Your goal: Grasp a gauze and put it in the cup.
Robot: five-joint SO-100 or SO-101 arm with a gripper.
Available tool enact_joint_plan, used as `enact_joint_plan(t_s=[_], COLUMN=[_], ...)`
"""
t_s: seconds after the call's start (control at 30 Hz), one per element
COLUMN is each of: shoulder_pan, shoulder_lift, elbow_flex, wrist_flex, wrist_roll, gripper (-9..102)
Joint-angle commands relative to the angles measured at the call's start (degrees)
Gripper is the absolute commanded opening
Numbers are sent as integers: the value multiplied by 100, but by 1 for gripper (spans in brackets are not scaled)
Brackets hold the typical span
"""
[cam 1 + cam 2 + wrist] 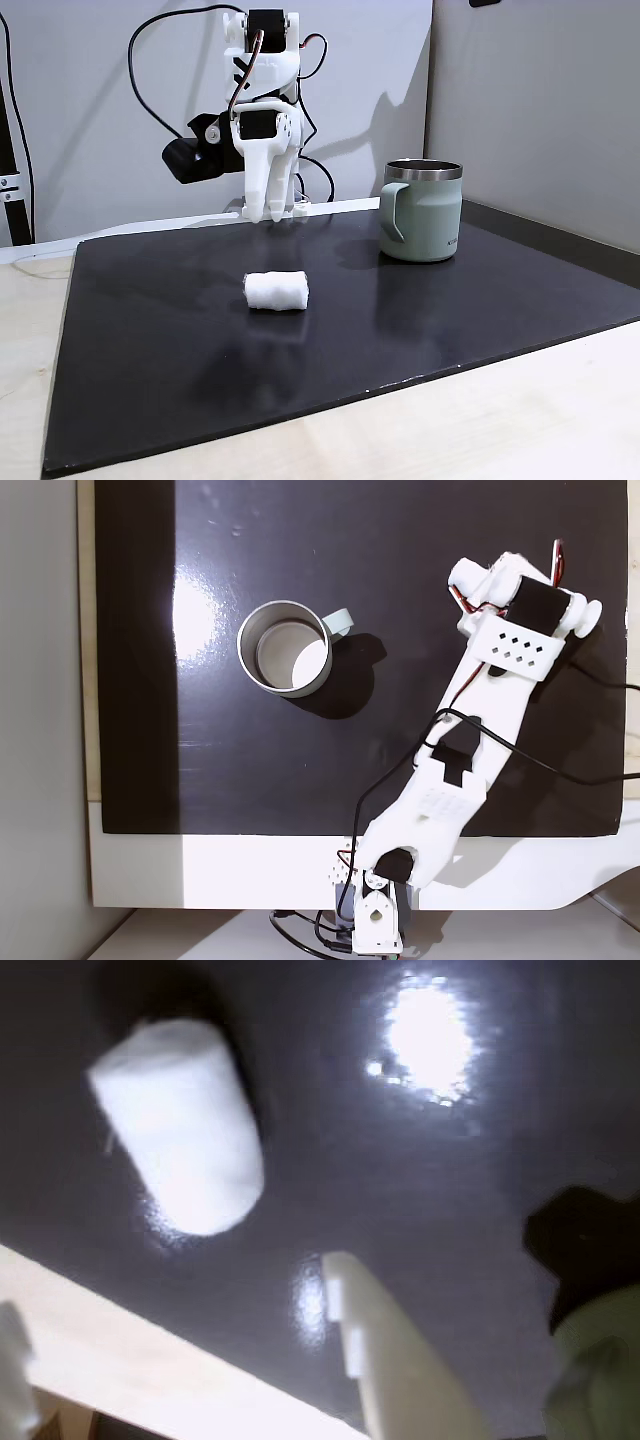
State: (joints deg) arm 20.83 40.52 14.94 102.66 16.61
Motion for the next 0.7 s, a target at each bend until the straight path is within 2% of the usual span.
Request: enact_joint_plan(t_s=[0.0,0.67], shoulder_pan=[-70,-35], shoulder_lift=[-79,-2206], elbow_flex=[-527,-2558], wrist_flex=[35,-185], wrist_roll=[-105,-211], gripper=[35,37])
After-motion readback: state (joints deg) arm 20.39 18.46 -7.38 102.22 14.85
